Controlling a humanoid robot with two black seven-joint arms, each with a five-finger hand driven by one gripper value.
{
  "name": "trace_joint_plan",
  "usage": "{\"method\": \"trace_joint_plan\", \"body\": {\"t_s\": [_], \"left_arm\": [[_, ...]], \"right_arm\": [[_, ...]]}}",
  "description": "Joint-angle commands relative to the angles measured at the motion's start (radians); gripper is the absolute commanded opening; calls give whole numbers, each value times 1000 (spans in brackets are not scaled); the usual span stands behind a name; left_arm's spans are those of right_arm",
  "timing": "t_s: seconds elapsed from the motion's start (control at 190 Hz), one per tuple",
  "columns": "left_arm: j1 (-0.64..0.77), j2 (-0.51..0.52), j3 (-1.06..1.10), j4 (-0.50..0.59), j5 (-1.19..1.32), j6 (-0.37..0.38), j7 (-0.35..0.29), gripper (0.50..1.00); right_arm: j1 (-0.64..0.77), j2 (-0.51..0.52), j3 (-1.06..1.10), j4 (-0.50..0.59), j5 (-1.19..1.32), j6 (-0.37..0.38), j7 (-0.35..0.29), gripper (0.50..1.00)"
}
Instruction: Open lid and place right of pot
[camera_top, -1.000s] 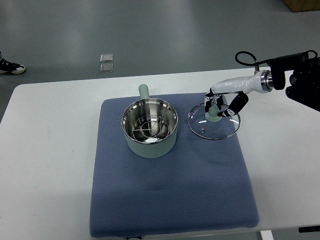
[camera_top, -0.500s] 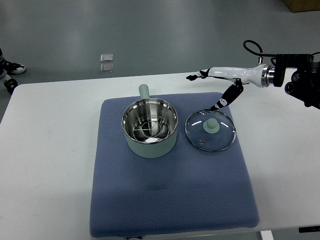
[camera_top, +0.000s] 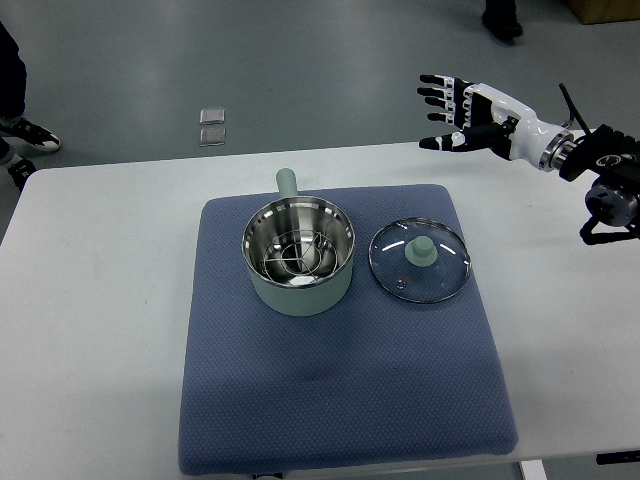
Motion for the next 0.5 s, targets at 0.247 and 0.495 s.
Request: {"method": "trace_joint_plan", "body": {"t_s": [0.247,0.495], "left_arm": [[0,0,0,1,0,0,0,1000],[5,0,0,5,0,3,2,1000]], "right_arm": [[-119,78,66,-18,457,69,-241,932],[-133,94,103,-18,453,77,-240,932]]}}
